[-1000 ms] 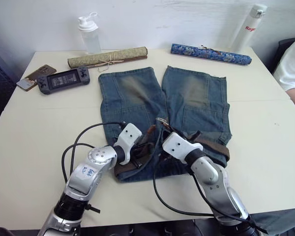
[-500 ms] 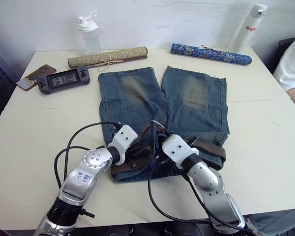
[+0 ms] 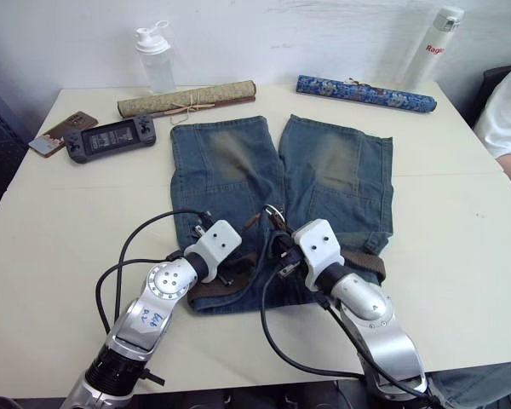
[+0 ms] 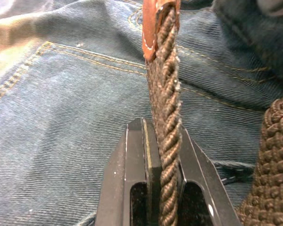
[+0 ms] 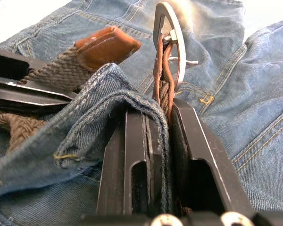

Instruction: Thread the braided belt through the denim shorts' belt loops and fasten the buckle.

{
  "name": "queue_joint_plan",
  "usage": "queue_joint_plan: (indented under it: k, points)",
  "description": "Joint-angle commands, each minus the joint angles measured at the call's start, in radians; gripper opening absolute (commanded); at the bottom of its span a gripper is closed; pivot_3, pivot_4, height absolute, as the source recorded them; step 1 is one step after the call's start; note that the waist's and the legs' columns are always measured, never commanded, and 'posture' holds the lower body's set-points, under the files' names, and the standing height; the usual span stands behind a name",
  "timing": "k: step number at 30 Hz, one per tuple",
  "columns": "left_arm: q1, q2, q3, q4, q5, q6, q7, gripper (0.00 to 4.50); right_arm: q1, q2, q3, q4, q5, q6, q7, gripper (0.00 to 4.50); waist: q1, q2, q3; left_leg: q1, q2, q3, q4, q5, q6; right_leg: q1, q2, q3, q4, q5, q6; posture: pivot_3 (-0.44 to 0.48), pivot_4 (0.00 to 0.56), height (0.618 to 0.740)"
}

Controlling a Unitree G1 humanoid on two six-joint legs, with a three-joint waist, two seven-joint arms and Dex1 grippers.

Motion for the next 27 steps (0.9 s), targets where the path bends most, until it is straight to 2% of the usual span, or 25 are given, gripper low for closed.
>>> queue_joint_plan:
  k: [1, 17, 27]
  points:
    - [-0.018, -0.008, -0.005, -0.014, 0.014, 0.026, -0.018, 0.0, -0.015, -0.033, 0.026, -0.045, 0.009, -0.032, 0.009, 0.02, 0.0, 0.0, 0.0, 0.0, 0.0, 0.0, 0.0, 0.0, 0.0, 0.0, 0.0, 0.0, 0.0, 0.0, 0.0, 0.0, 0.15, 0.717]
    - [-0.093, -0.066, -0.004, 0.018, 0.023, 0.08, -0.037, 0.0, -0.063, -0.16, 0.138, 0.025, -0.089, -0.14, 0.003, 0.02, 0.001, 0.0, 0.0, 0.0, 0.0, 0.001, 0.001, 0.0, 0.0, 0.0, 0.0, 0.0, 0.0, 0.0, 0.0, 0.0, 0.15, 0.717]
    - [-0.136, -0.116, -0.033, 0.07, 0.039, -0.004, -0.044, 0.0, -0.088, -0.231, 0.192, 0.053, -0.11, -0.175, 0.083, 0.02, 0.004, 0.0, 0.0, 0.0, -0.001, 0.001, 0.001, 0.0, 0.0, 0.0, 0.0, -0.001, 0.0, 0.0, 0.0, 0.0, 0.15, 0.717]
